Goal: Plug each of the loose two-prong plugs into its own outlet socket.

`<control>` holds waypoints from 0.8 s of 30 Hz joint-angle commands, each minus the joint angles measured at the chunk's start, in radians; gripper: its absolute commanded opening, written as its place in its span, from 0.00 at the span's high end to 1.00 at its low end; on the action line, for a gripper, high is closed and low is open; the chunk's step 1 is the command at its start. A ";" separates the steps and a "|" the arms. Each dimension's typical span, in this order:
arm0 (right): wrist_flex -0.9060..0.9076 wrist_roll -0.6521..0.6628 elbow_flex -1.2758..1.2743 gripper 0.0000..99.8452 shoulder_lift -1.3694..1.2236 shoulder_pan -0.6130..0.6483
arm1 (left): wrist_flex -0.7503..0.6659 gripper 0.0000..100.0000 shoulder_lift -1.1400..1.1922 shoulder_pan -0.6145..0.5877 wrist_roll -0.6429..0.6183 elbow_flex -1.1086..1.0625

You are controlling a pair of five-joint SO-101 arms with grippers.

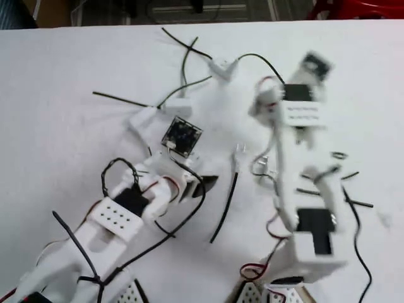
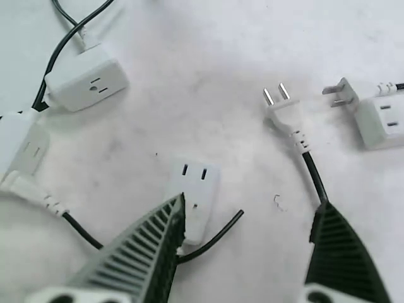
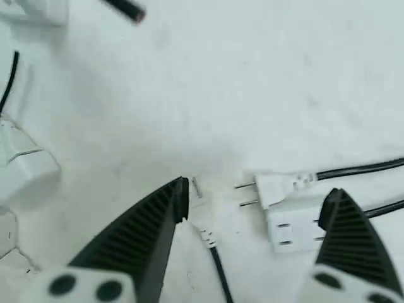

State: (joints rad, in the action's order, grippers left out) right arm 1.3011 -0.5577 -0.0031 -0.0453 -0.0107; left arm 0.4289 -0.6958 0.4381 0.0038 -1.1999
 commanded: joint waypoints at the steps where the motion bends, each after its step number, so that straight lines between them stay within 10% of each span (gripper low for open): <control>1: 0.059 0.184 0.017 0.67 0.131 -0.133 | -0.063 0.69 -0.028 -0.002 -0.071 0.029; 12: -0.079 0.353 -0.345 0.67 0.062 -0.544 | 0.055 0.69 0.631 0.074 -0.074 0.628; 24: -0.291 0.353 -0.503 0.67 -0.091 -0.596 | 0.571 0.69 1.290 0.111 -0.359 1.490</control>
State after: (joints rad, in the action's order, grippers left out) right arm 1.0311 -0.2094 -0.5063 -0.1281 -0.5999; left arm 0.8846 0.5040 0.5332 -0.2954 0.0721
